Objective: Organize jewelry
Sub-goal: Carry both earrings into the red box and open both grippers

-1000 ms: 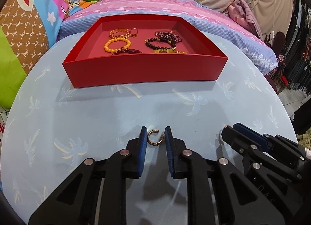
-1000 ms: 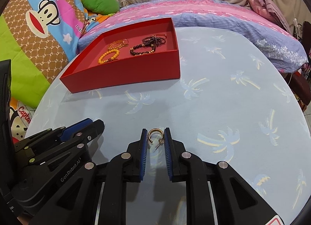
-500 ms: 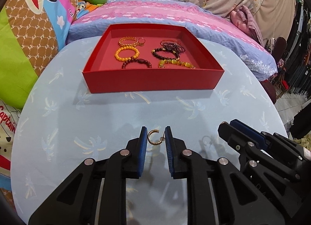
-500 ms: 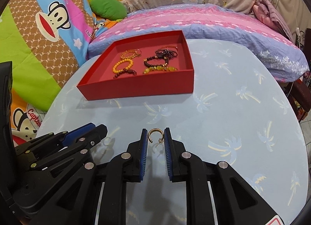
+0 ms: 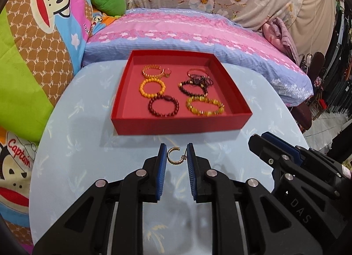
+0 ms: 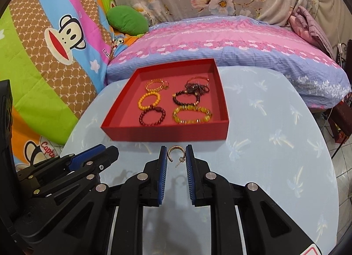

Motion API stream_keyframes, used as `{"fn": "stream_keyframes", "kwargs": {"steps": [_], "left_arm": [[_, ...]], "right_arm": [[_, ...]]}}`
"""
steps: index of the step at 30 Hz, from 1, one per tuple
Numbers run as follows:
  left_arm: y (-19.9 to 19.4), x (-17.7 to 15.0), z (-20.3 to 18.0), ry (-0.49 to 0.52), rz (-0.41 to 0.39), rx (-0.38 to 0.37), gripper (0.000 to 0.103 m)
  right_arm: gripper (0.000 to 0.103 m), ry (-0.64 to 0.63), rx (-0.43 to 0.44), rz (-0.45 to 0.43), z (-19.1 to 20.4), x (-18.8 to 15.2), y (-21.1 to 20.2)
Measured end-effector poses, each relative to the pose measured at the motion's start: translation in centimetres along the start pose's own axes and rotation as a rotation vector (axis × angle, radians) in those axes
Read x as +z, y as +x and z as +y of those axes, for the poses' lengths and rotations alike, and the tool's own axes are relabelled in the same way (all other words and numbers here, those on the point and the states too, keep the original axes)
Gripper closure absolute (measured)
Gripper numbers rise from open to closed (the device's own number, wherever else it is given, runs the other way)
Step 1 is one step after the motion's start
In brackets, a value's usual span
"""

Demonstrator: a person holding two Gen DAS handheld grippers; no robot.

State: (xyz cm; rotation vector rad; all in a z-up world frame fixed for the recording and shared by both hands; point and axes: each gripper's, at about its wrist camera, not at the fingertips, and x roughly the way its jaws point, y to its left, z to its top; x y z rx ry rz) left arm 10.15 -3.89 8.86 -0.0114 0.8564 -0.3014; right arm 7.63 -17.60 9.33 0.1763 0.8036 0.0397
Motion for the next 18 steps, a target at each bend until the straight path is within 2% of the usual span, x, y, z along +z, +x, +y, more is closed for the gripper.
{"fn": "stream_keyframes", "kwargs": {"steps": [8,18], "left_arm": [[1.8,4.2,0.2,0.008,-0.027,0.01,0.085],[6.9,8.6,0.8,0.012,-0.013,0.021,0.085]], "right_arm": [[0.087,-0.016,-0.012,-0.021,-0.2,3.9,1.9],[0.087,-0.036,-0.025,0.007,-0.4,7.7,7.5]]}}
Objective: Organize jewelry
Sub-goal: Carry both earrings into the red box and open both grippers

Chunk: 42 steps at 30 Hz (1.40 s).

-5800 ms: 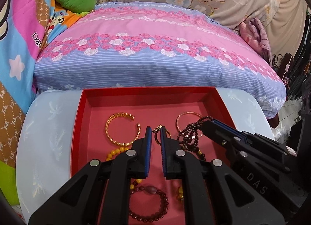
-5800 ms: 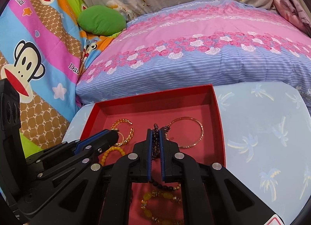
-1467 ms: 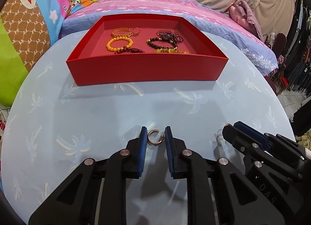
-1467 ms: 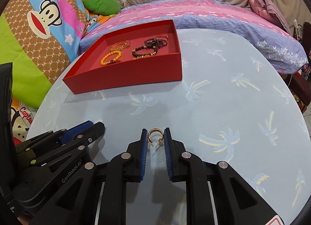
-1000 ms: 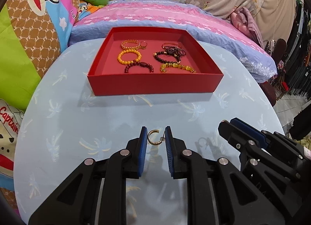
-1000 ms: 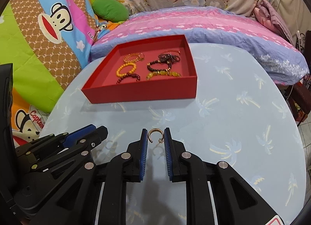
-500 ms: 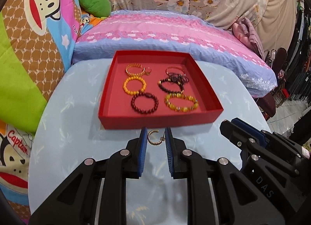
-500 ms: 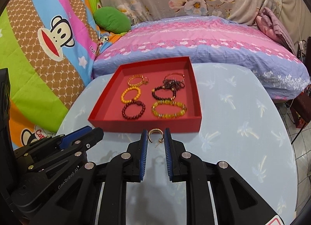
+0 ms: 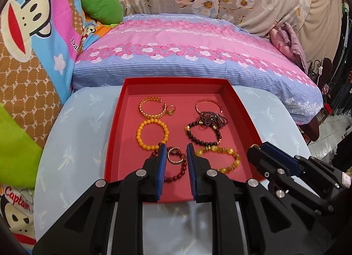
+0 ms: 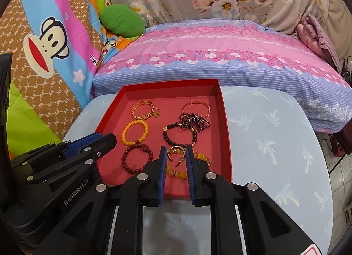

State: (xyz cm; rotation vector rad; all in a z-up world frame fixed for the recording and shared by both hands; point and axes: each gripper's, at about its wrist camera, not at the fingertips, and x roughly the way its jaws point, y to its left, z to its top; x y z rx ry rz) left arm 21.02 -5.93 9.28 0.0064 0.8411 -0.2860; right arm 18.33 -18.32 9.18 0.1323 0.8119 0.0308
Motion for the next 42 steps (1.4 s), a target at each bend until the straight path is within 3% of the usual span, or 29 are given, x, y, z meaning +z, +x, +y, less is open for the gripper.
{"fn": "stream_keyframes", "kwargs": {"steps": [22,24,28,42], "left_arm": [[8.1,2.3,1.6,-0.015,0.073,0.03,0.084],[8.3,2.4,1.6,-0.015,0.071,0.037,0.083],[8.5,2.3,1.4,-0.014,0.071,0.051,0.067],[5.2,2.3,0.9,-0.006,0.044,0.058,0.066]], "right_arm": [[0.086,0.013,-0.007,0.064,-0.9,2.3,8.3],[0.085,0.012,-0.011,0.064,-0.9,2.2,8.5],[0.084,0.017,-0.016,0.068,-1.1,2.1,8.7],[0.08,0.019,-0.027,0.041,-0.6,1.9,5.2]]}}
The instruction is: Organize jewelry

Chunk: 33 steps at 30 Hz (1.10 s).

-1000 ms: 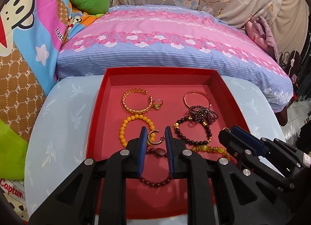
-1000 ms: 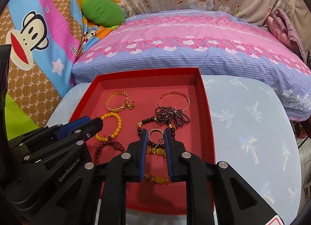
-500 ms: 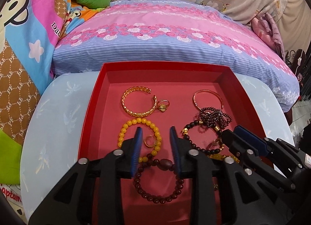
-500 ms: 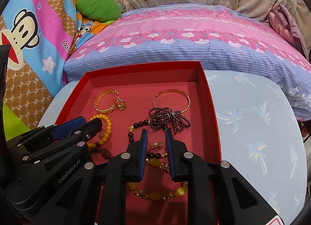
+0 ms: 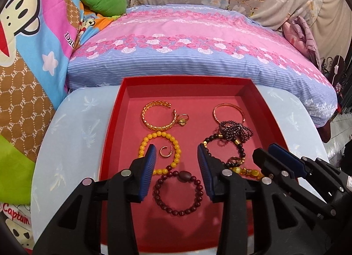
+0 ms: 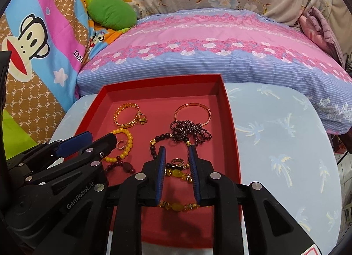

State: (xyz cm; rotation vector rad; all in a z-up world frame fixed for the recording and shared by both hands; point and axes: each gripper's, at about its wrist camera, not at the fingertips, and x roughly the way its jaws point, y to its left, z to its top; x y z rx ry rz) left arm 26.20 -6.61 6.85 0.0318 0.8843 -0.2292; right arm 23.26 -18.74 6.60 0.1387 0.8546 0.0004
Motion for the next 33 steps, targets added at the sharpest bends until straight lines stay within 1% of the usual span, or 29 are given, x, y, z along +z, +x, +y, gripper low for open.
{"fn": "stream_keyframes", "kwargs": {"steps": [5,7,9,12,14,21,23,27,29,33], "left_arm": [[-2.7,-0.8,-0.2,0.001,-0.021,0.012,0.066],[-4.0,-1.3,-0.3,0.003,-0.026,0.02,0.066],[-5.0,-2.0,-0.4,0.008,-0.033,0.04,0.063],[-6.4,-2.9,-0.5,0.012,-0.043,0.064,0.058],[-7.2,-3.6,-0.4,0.011,-0.046,0.078,0.054],[-8.9,-5.7,-0.1,0.007,-0.045,0.107,0.045],[-9.2,-6.2,-0.2,0.011,-0.051,0.133,0.039],[-9.7,-7.1,-0.2,0.009,-0.063,0.162,0.031],[-9.8,-7.4,0.0,0.004,-0.061,0.169,0.026],[-9.7,-8.2,0.2,-0.007,-0.047,0.173,0.019]], "right_arm": [[0.072,-0.033,-0.05,-0.044,0.7,-0.6,-3.0],[0.071,-0.04,-0.06,-0.055,0.9,-1.1,-4.2],[0.07,-0.043,-0.064,-0.058,1.1,-1.6,-5.3],[0.069,-0.045,-0.063,-0.058,1.4,-2.6,-6.7],[0.067,-0.047,-0.067,-0.06,1.5,-3.2,-7.4],[0.053,-0.03,-0.088,-0.061,1.4,-5.3,-9.0],[0.049,-0.026,-0.104,-0.061,1.2,-5.8,-9.3],[0.04,-0.013,-0.125,-0.066,0.7,-6.8,-9.8],[0.038,-0.005,-0.125,-0.07,0.4,-7.2,-9.9],[0.033,0.014,-0.12,-0.066,-0.2,-8.1,-10.0]]}}
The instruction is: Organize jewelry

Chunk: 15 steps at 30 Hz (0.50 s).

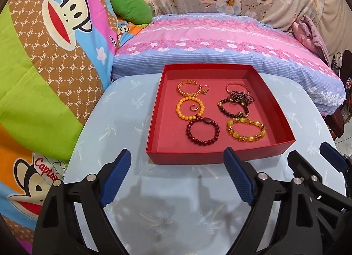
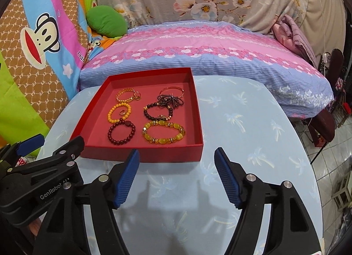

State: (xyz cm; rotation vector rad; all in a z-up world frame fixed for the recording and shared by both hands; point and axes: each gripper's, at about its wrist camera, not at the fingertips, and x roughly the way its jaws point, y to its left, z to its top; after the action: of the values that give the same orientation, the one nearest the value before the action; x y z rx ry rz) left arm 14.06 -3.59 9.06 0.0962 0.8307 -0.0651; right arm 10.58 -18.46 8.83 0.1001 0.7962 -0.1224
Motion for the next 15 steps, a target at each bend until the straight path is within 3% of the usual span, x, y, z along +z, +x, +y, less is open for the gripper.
{"fn": "stream_keyframes", "kwargs": {"steps": [7,15], "left_arm": [[0.5,-1.5,0.1,-0.002,0.023,0.012,0.015],[0.9,-2.3,0.1,-0.012,0.037,0.022,0.015]], "right_arm": [[0.019,0.0,0.004,0.045,-0.5,-1.1,0.5],[0.019,-0.002,-0.005,0.062,-0.4,-2.0,1.0]]}}
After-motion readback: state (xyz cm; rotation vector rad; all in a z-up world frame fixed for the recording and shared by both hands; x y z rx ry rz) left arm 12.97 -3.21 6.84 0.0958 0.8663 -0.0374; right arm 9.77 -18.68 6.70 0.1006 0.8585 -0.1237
